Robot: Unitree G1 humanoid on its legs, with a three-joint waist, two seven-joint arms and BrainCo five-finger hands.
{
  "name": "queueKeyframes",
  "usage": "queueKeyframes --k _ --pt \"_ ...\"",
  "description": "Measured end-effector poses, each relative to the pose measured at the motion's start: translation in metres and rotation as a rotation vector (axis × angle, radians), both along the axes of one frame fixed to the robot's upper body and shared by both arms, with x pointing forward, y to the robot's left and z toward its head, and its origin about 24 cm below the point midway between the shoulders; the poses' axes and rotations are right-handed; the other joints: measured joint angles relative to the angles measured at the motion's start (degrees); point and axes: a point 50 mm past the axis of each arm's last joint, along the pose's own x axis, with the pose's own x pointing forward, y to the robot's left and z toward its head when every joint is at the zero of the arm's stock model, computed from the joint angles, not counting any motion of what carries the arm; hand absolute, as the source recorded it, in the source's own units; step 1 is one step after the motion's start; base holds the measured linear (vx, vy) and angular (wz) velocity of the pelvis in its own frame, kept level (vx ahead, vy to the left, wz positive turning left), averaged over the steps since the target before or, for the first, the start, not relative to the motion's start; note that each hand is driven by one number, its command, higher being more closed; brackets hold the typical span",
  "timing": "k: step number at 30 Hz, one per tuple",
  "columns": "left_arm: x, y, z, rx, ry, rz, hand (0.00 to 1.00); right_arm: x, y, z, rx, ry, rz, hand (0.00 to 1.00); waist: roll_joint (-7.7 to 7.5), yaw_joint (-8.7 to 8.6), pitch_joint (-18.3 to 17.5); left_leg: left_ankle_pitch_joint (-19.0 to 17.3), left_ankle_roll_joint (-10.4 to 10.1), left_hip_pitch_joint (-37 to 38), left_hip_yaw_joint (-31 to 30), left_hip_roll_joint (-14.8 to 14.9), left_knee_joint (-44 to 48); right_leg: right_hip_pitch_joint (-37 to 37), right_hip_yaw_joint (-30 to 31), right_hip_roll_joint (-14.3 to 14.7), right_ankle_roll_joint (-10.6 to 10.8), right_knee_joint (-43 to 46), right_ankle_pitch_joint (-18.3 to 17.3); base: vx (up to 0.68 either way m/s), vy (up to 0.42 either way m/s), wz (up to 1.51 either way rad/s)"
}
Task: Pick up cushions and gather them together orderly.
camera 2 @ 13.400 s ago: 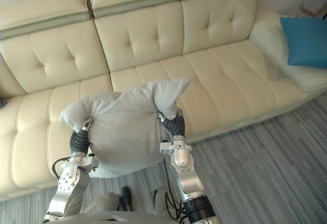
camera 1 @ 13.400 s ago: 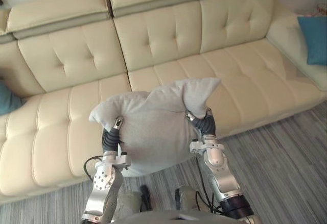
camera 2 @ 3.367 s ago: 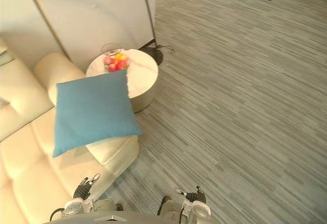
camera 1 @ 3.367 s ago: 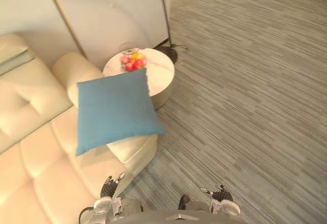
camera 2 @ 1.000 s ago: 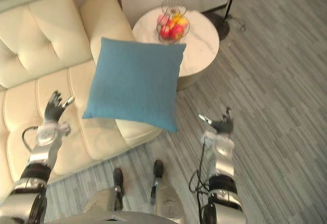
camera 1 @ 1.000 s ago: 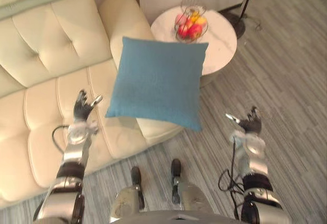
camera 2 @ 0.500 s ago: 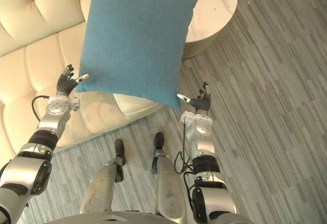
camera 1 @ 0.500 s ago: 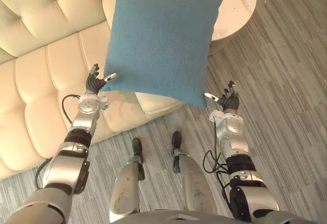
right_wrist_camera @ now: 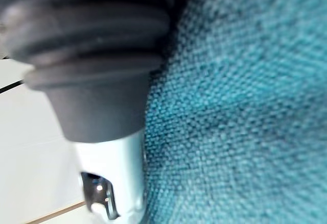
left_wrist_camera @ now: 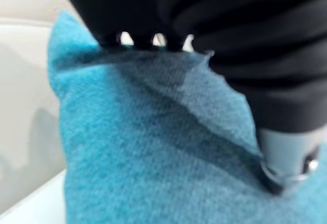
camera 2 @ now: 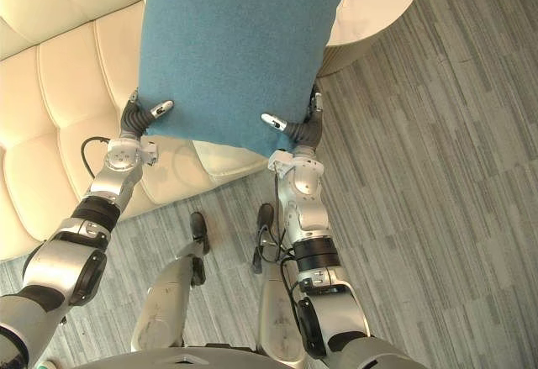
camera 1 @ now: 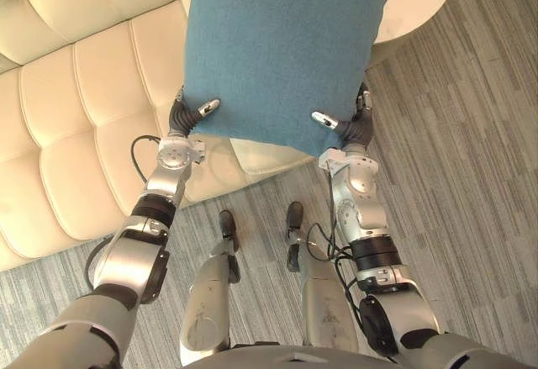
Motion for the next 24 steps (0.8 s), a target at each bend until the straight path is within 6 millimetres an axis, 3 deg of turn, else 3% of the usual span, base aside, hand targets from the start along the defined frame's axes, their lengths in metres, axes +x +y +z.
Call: queueKeyframes --k 1,8,15,24 --pt "0.0 0.001 0.001 0.0 -0.004 0.006 1.0 0.0 0.002 0.0 -0.002 -0.003 0.003 1.0 0.0 -0.02 0.0 0.1 -0.1 0.1 0.2 0.0 -0.2 -0.1 0.0 0.0 0.0 0.0 0.0 0.0 0.0 0.0" --pt "0.001 0.004 0.019 -0.071 -0.071 0.031 1.0 0.003 0.009 0.009 -0.014 -0.034 0.021 1.0 0.0 -0.45 0.0 1.6 0.4 0.1 0.8 -0.1 -1.7 -0.4 0.4 0.2 0.4 -2.0 1.2 0.03 -0.002 -0.04" --pt "0.002 -0.006 0.049 -0.191 -0.191 -0.015 1.0 0.016 0.004 0.028 -0.077 -0.063 0.011 1.0 0.01 -0.59 0.0 2.3 0.1 -0.7 -0.4 -0.1 -1.8 -0.3 -0.7 0.2 0.4 -2.7 1.6 0.03 -0.003 0.06" --pt "-0.006 -0.024 0.077 -0.217 -0.311 -0.09 1.0 0.023 -0.001 0.018 -0.125 -0.003 0.008 1.0 0.08 -0.29 0.0 2.5 0.0 0.6 -1.0 -0.1 -1.9 1.2 -1.0 0.2 0.3 -2.7 1.6 0.01 -0.003 0.01"
